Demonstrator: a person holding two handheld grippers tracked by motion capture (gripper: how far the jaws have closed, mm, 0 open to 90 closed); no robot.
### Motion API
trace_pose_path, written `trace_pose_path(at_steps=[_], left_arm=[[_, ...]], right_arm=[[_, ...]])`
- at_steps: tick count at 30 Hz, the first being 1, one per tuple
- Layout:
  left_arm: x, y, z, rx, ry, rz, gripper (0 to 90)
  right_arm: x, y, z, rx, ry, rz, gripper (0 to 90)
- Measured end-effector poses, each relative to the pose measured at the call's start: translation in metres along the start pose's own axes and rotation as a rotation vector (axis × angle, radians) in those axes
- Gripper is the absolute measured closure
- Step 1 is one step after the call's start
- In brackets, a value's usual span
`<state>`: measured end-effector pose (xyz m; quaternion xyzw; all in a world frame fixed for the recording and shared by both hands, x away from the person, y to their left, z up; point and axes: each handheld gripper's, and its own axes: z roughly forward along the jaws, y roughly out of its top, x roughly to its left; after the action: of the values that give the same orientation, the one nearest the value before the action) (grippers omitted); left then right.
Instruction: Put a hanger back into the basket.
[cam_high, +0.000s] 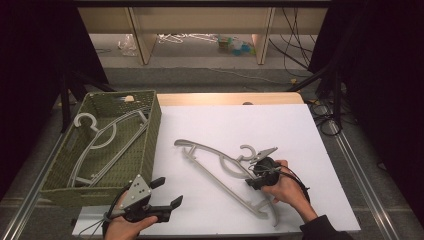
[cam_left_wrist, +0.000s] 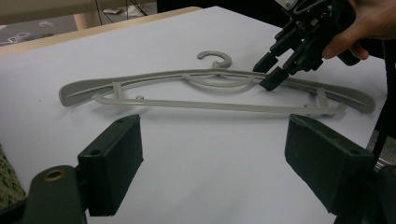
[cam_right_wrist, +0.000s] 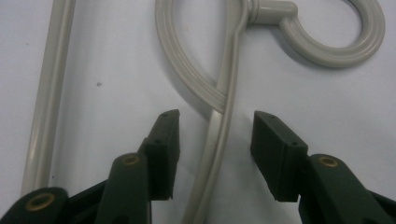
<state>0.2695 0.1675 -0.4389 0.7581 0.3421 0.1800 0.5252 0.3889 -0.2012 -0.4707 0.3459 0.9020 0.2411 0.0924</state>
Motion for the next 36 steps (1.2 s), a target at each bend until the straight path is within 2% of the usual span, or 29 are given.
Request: trace_pose_path(at_steps=[2, 6, 7, 8, 9, 11, 12, 14, 16, 17, 20, 24, 29, 33, 36], left_arm=[[0.000, 0.000, 0.000, 0.000, -0.002, 0.001, 19.2], [0.000, -0.001, 0.001, -0.006, -0.005, -0.005, 19.2], [0.000, 0.000, 0.000, 0.007, 0.003, 0.004, 19.3], [0.000, -0.001, 0.001, -0.006, -0.011, -0.004, 19.3], [0.000, -0.001, 0.001, -0.003, -0.008, -0.003, 19.3], [0.000, -0.001, 0.001, -0.003, -0.007, -0.004, 19.4], [0.002, 0.000, 0.001, -0.005, -0.011, 0.023, 19.5], [0.002, 0.000, 0.001, 0.004, -0.003, 0.023, 19.6], [0.002, 0.000, 0.001, 0.003, -0.003, 0.021, 19.6], [0.000, -0.001, 0.001, 0.006, 0.002, -0.002, 19.7], [0.001, -0.001, 0.001, -0.002, -0.004, -0.005, 19.8], [0.001, -0.001, 0.000, 0.003, 0.003, 0.002, 20.1], [0.001, -0.001, 0.000, 0.001, 0.003, -0.001, 20.1], [0.002, -0.001, 0.000, 0.002, 0.003, 0.002, 20.5], [0.001, -0.001, 0.000, 0.003, 0.002, 0.003, 20.5]], right_arm=[[-0.002, 0.002, 0.001, 0.005, -0.002, -0.018, 56.3], [-0.003, 0.003, 0.000, 0.019, 0.003, -0.014, 60.8], [-0.003, 0.004, 0.001, 0.017, 0.002, -0.017, 63.6], [-0.005, 0.004, 0.001, 0.017, -0.002, -0.030, 65.1], [-0.005, 0.005, 0.000, 0.029, 0.002, -0.010, 65.9], [-0.006, 0.007, 0.001, 0.040, 0.005, -0.021, 67.1], [-0.006, 0.008, 0.001, 0.049, 0.006, -0.018, 67.7], [-0.006, 0.010, 0.001, 0.057, 0.005, -0.033, 68.6], [-0.006, 0.011, 0.001, 0.062, 0.005, -0.034, 70.4], [-0.007, 0.011, 0.001, 0.062, 0.005, -0.038, 71.5], [-0.009, 0.012, 0.001, 0.066, 0.006, -0.048, 76.1], [-0.011, 0.012, 0.001, 0.066, 0.020, -0.039, 76.6], [-0.007, 0.013, 0.001, 0.073, -0.006, -0.075, 79.0], [-0.004, 0.013, 0.000, 0.076, -0.005, -0.125, 81.7], [-0.003, 0.013, -0.002, 0.077, -0.006, -0.142, 81.7]])
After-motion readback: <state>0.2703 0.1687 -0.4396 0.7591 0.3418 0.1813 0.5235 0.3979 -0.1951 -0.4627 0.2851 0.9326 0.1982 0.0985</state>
